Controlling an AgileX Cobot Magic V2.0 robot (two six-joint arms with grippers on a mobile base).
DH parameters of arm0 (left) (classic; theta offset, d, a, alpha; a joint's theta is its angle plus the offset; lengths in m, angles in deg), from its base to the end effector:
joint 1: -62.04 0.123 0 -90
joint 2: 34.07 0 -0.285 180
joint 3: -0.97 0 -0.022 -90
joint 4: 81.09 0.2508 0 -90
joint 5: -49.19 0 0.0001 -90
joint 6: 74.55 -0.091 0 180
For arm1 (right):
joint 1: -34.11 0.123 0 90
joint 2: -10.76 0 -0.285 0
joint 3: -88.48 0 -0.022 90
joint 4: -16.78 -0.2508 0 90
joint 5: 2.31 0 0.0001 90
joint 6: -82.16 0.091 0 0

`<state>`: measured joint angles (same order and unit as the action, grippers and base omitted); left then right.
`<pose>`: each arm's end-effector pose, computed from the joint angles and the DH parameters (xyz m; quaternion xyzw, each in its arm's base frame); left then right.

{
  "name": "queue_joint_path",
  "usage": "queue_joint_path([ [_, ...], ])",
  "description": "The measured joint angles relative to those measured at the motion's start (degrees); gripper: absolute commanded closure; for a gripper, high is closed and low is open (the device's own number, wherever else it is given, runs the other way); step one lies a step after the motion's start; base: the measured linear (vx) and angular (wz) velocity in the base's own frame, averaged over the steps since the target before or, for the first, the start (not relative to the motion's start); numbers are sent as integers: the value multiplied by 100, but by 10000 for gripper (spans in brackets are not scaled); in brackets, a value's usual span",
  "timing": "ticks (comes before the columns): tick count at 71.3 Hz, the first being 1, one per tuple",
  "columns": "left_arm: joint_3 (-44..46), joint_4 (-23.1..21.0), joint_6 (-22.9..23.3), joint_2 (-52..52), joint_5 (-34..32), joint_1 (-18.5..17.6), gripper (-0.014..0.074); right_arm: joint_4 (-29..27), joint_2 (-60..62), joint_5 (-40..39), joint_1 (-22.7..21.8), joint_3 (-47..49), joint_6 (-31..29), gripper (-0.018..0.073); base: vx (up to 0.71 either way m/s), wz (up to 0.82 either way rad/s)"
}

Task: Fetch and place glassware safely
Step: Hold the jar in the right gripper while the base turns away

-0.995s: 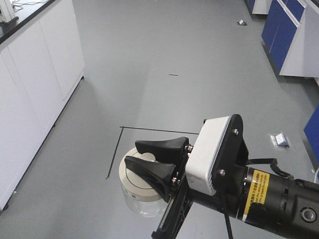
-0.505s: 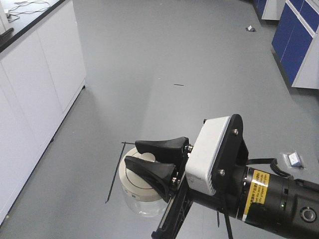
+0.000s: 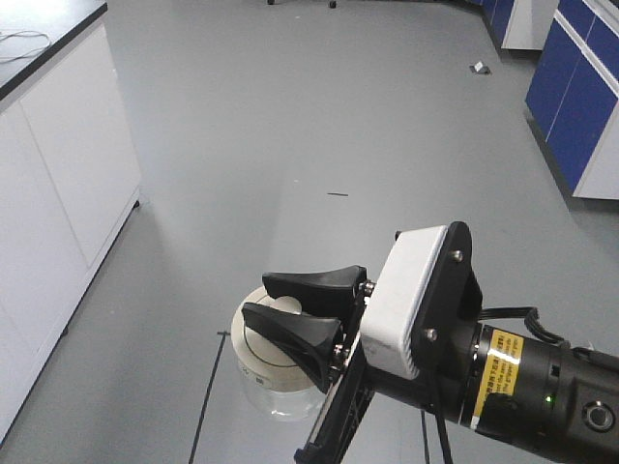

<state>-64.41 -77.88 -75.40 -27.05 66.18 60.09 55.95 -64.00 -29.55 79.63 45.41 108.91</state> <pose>0.0406 0.0001 0.2555 0.0302 0.7025 0.0180 0.7108 0.1521 0.1923 0.2910 -0.4247 0.6085 0.3096 0.5946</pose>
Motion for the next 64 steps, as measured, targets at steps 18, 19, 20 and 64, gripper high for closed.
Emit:
queue_joint_path([
  [18,0,0,0,0,0,0,603,0,0,0,0,0,0,559,46,-1],
  [19,0,0,0,0,0,0,603,0,0,0,0,0,0,559,45,-2],
  [20,0,0,0,0,0,0,603,0,0,0,0,0,0,559,45,-3],
  [64,0,0,0,0,0,0,603,0,0,0,0,0,4,559,45,-12],
])
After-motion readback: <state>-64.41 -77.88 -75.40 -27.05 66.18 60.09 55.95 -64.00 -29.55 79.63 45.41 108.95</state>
